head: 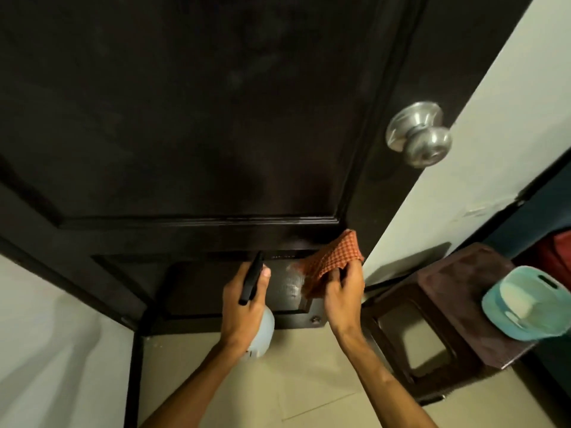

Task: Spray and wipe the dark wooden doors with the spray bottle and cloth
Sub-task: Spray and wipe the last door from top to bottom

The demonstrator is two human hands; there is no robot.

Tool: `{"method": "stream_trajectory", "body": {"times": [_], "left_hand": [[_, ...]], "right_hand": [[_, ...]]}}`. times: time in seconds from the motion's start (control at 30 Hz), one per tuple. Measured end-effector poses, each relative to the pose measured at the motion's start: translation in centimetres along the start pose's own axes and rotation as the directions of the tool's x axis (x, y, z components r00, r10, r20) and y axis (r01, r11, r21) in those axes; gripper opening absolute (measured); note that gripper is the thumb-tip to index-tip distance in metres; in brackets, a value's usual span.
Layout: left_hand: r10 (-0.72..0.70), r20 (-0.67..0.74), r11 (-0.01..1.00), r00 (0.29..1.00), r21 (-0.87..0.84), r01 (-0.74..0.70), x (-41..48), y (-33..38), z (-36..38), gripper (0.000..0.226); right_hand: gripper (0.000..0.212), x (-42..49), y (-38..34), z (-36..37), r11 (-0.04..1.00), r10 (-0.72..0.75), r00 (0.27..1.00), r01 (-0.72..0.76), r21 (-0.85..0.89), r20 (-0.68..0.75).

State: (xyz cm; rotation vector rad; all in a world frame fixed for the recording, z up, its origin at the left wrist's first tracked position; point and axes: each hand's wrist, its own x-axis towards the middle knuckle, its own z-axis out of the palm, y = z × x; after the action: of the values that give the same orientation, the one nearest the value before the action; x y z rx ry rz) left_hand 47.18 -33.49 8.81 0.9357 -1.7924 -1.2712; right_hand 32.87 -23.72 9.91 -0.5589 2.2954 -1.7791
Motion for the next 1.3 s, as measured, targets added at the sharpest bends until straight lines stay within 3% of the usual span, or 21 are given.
{"method": "stream_trajectory", "body": {"times": [0.03, 0.13, 0.33, 0.43, 0.53, 0.6, 0.7, 0.83, 1.03, 1.23, 1.3], "left_hand": [[-0.006, -0.008, 1.000, 1.000, -0.007, 0.006, 0.0, 0.9, 0.0, 0.013], [-0.020, -0.026, 0.999, 0.999, -0.036, 0.019, 0.1, 2.6, -0.6, 0.021], [-0.012, -0.133, 0.999, 0.991, -0.051, 0.006, 2.1, 1.6, -5.4, 0.023], [-0.024, -0.162, 0.999, 0.987, -0.028, 0.019, 3.1, 0.3, -8.9, 0.028], [-0.008, -0.167, 1.000, 0.986, -0.005, 0.007, 4.0, -0.7, -12.7, 0.032], [0.022, -0.145, 1.000, 0.989, 0.026, -0.018, 4.6, -1.1, -15.0, 0.038], [0.018, -0.148, 0.999, 0.989, 0.052, -0.011, 5.4, -0.9, -16.9, 0.029], [0.061, -0.105, 0.997, 0.993, 0.063, -0.055, 6.2, 1.1, -15.9, 0.011], [0.079, -0.003, 0.997, 0.997, 0.009, -0.079, 6.2, 4.9, -9.7, 0.039], [-0.017, 0.065, 1.000, 0.998, 0.003, 0.017, 5.1, 7.5, -2.9, 0.070], [0.010, 0.083, 1.000, 0.997, 0.003, -0.010, 4.5, 10.2, -0.7, 0.064]], "right_hand": [[0.040, 0.6, -1.1, -0.4, 0.999, -0.046, 0.999, 0.045, -0.021, -0.027], [0.029, 2.8, -3.7, -0.3, 0.986, -0.159, 0.980, 0.151, -0.076, -0.118], [0.060, 3.1, -4.8, 9.4, 0.956, -0.115, 0.988, 0.081, -0.282, -0.107], [0.066, -0.2, -5.6, 14.5, 0.910, -0.191, 0.978, 0.209, -0.359, 0.084], [0.058, -2.7, -7.1, 18.6, 0.864, -0.362, 0.833, 0.469, -0.185, 0.417], [0.055, -3.2, -7.8, 20.0, 0.873, -0.369, 0.788, 0.476, -0.107, 0.493], [0.052, -3.2, -7.5, 18.8, 0.889, -0.337, 0.863, 0.423, -0.175, 0.375], [0.060, -1.5, -8.8, 13.3, 0.901, -0.325, 0.942, 0.334, -0.278, 0.079], [0.053, 0.0, -11.1, 5.6, 0.906, -0.351, 0.936, 0.340, -0.253, 0.000], [0.050, 1.3, -12.8, -1.3, 0.880, -0.436, 0.898, 0.410, -0.239, -0.064], [0.047, 2.0, -13.5, -4.1, 0.859, -0.472, 0.880, 0.443, -0.255, -0.061]]}}
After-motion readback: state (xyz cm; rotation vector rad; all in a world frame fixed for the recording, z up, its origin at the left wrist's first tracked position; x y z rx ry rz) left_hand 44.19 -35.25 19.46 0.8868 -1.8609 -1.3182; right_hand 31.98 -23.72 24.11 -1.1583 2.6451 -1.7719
